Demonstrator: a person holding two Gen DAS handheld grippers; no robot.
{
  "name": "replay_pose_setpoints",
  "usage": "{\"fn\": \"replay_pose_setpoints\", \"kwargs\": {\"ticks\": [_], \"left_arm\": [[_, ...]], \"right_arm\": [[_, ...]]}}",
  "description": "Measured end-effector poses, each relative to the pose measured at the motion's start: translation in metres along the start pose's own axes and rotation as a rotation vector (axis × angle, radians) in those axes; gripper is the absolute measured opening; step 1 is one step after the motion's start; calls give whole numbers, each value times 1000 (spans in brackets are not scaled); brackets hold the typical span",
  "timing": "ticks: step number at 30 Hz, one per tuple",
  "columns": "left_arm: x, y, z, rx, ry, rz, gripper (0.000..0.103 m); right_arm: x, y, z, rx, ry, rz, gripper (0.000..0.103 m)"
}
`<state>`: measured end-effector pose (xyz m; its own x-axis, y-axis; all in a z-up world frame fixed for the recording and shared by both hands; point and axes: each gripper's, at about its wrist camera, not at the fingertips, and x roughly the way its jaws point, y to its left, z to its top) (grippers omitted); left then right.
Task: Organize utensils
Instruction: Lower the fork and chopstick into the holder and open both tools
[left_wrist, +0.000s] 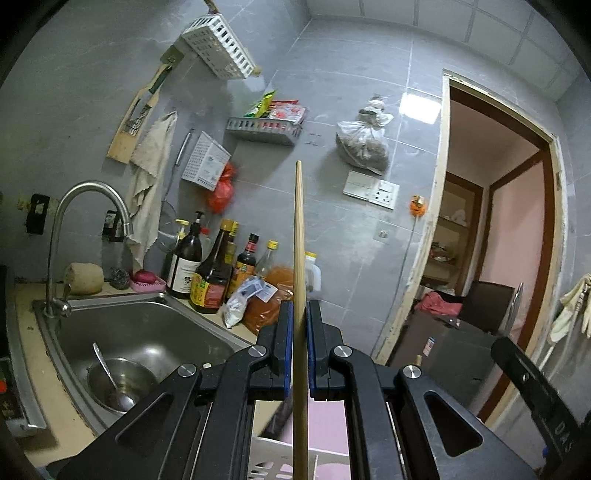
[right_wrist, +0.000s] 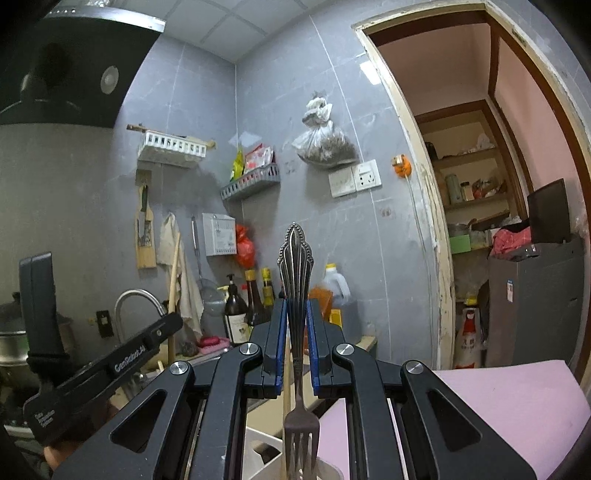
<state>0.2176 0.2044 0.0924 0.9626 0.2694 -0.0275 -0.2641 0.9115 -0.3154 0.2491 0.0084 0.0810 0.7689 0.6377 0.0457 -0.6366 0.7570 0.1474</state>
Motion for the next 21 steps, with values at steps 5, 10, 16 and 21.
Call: {"fn": "replay_pose_setpoints", "kwargs": {"ticks": [5,10,16,21], "left_arm": [[7,2,-9,3,4,15,5],[8,-1,-21,30,7,21,5],[7,-9,-39,66,26,28,5],[4,-13,-52,84,49,33,5]], "right_arm": [[5,1,-12,-3,25,-10,8],[7,1,-23,-8,50,-19,8],[5,0,-34,-22,82,-27,8],[2,-3,-41,-30,114,-30,8]]}}
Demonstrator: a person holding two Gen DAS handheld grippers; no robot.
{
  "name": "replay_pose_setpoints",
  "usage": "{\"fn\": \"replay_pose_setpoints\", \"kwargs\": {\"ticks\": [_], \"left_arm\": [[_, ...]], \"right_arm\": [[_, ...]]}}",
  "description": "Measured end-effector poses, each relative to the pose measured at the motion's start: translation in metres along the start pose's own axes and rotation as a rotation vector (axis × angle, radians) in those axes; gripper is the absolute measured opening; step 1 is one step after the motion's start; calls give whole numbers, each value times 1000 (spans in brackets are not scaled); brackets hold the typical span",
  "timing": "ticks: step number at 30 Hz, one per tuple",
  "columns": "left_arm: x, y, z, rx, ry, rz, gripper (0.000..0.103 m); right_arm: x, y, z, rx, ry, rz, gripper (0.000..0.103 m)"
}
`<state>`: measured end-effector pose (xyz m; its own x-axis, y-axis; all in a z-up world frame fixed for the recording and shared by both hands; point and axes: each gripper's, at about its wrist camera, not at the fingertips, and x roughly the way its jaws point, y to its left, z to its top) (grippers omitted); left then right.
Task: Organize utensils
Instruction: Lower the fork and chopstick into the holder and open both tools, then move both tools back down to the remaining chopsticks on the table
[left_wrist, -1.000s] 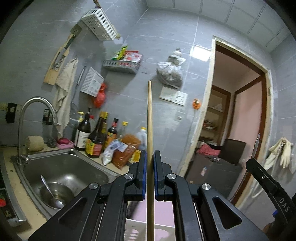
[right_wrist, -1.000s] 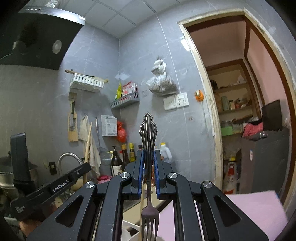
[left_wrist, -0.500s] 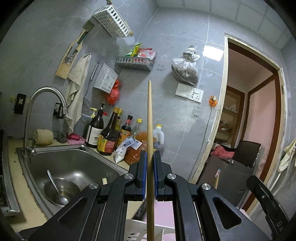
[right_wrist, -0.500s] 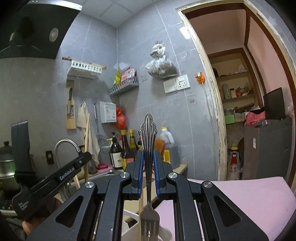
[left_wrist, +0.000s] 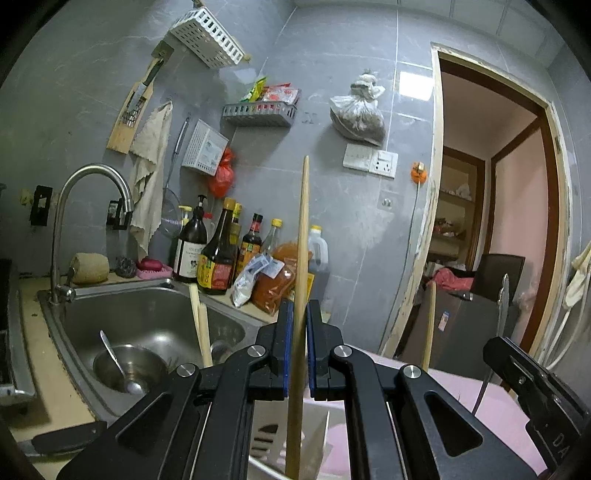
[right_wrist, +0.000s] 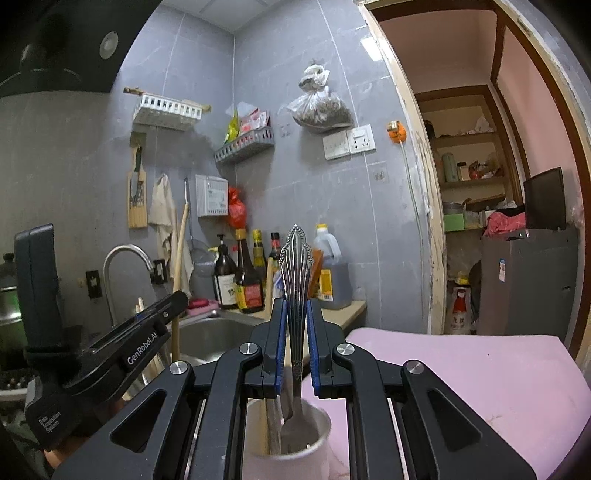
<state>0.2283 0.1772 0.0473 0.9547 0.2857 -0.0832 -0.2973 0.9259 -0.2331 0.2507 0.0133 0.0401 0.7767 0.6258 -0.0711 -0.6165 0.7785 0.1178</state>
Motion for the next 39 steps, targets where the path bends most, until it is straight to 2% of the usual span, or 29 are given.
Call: {"fn": "replay_pose_setpoints", "kwargs": {"ticks": [14,21,23,25,27,30,32,36,39], "left_arm": [[-14,-6,-15,14,124,-40,6],[-20,-4,-16,4,179,-72,8],[-23,-4,-13,-9,183,-95,16],[-30,-3,-10,-30,172,-106,23],[-35,-3,-5,-40,166,-120,24],[-42,-8,2,-31,163,-143,27],[-47,-13,7,-22,153,-160,37],[-55,-24,15,-11,137,-195,51],[-61,-33,19,0,132,-226,58]], "right_arm": [[-6,-2,-14,-20,91,12,10],[-13,-4,-14,-4,81,25,15],[-17,-5,-11,6,72,23,21],[-21,-7,-8,13,57,15,23],[-27,-9,-3,20,45,1,25],[-38,-14,3,36,24,-28,37],[-46,-19,7,49,7,-42,49],[-65,-29,16,61,-22,-78,50],[-82,-36,23,55,-46,-107,63]]}}
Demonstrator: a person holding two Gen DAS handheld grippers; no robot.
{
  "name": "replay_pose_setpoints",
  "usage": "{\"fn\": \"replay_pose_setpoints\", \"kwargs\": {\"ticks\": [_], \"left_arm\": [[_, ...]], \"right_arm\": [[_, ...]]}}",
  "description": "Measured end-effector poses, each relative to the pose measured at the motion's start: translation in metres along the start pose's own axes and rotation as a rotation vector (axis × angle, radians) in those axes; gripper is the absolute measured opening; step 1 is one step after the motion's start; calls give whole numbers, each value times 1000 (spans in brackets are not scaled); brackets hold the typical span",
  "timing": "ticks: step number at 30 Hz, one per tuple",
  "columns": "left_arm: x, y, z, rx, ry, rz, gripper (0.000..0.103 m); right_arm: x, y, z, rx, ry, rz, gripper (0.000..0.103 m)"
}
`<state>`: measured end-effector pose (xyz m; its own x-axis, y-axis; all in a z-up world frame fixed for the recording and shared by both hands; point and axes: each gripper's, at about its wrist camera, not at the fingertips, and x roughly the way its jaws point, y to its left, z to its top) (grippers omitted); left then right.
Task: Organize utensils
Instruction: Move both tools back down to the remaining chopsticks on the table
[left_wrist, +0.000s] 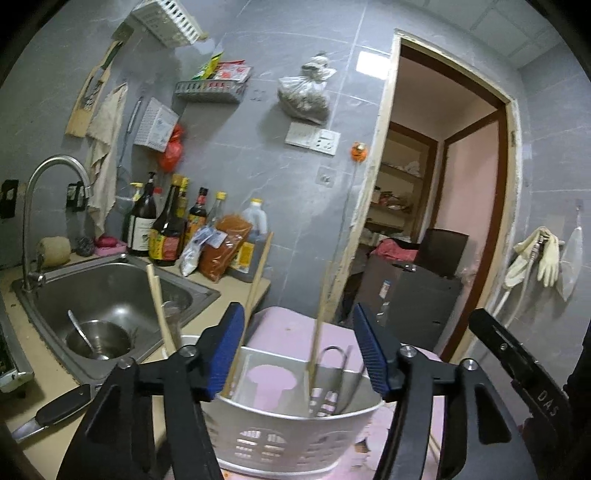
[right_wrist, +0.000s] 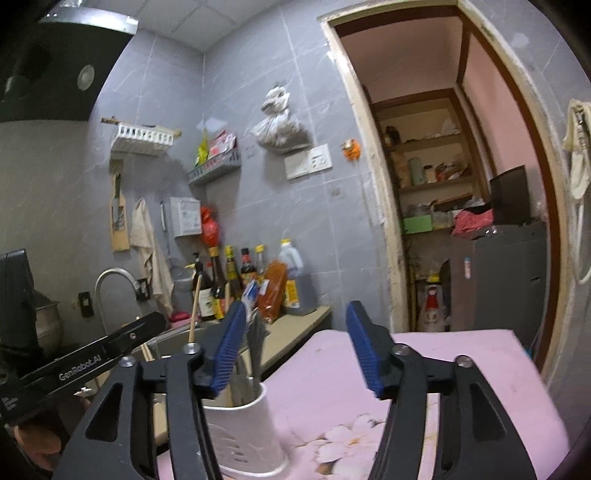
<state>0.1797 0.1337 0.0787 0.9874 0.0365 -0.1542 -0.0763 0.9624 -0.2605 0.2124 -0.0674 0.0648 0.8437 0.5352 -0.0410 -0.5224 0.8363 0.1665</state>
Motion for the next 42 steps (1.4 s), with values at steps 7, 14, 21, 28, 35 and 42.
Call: {"fn": "replay_pose_setpoints", "kwargs": {"ticks": [7,14,21,28,35,42], "left_arm": [[-8,-23,3,23,-7,-75,92],[-11,-47,-3,39,22,-170,101],[-9,-79,-20,108,69,-234,101],[1,-102,-46,193,177,-272,101],[13,-124,-75,277,310,-292,101],[44,-133,-104,335,515,-209,101]], "right_arm": [[-39,-20,14,-20,-53,-68,83],[-71,-43,20,-38,-75,-150,103],[-92,-65,18,-49,-61,-218,103],[-100,-88,1,-80,42,-287,103],[-100,-113,-25,-72,214,-326,103],[-87,-129,-48,-44,412,-321,100]]}}
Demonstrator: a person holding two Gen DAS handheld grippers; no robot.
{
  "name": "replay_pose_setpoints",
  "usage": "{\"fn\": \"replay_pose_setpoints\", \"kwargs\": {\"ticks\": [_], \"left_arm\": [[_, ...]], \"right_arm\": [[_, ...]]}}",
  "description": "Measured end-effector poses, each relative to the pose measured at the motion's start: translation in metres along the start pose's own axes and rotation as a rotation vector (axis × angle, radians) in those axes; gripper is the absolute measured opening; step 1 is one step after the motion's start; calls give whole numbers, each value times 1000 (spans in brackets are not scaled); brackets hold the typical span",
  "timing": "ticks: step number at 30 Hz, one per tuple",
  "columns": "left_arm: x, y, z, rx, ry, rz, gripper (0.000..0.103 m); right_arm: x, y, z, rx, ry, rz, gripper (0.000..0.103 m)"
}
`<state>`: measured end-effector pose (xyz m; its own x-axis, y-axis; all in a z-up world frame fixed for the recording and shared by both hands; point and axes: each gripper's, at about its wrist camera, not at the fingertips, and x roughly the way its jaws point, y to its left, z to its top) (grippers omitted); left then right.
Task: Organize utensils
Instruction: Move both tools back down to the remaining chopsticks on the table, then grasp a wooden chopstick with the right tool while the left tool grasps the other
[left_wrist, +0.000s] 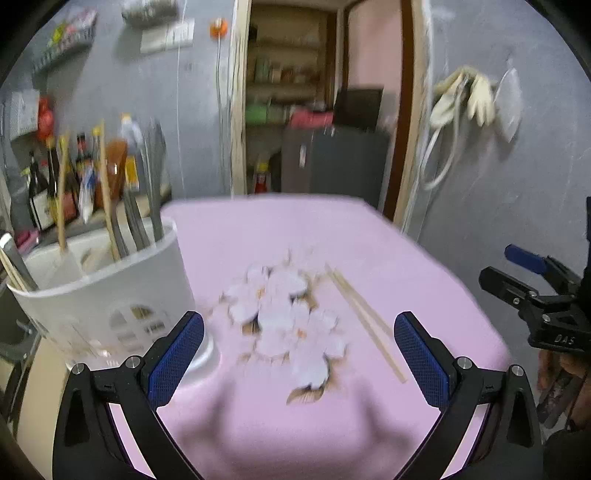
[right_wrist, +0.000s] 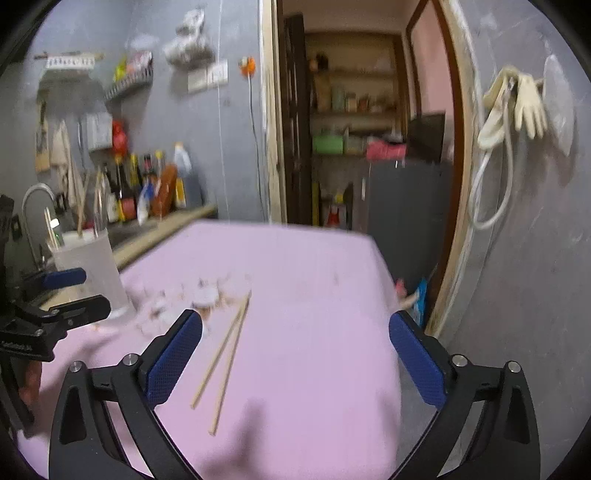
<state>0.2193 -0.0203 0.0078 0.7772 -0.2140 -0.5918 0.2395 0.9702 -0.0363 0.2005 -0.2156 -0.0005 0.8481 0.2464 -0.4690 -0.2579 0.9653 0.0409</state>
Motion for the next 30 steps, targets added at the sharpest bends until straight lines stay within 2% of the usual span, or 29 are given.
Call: {"fn": "replay_pose_setpoints", "kwargs": {"ticks": [3,5,10,16,19,27,30], "left_arm": [[15,4,-4,-32,72,-3,101],[23,7,-6,-45,102,1,101],[39,12,-3,-54,166,9,100],[55,16,1,-70,215,-18,99],[63,18,2,-79,236,-39,92],[80,16,9,-101,293,-95,64],[86,12,14,-88,310,-109,56]], "right_arm": [[13,1,-7,-13,78,5,95],[21,3,-11,-27,124,17,86],[38,11,-22,-72,232,57,84],[52,23,-29,-121,325,99,70],[59,29,-32,-148,358,99,65],[84,35,-22,-197,380,70,62],[97,36,-18,-220,389,62,54]]}}
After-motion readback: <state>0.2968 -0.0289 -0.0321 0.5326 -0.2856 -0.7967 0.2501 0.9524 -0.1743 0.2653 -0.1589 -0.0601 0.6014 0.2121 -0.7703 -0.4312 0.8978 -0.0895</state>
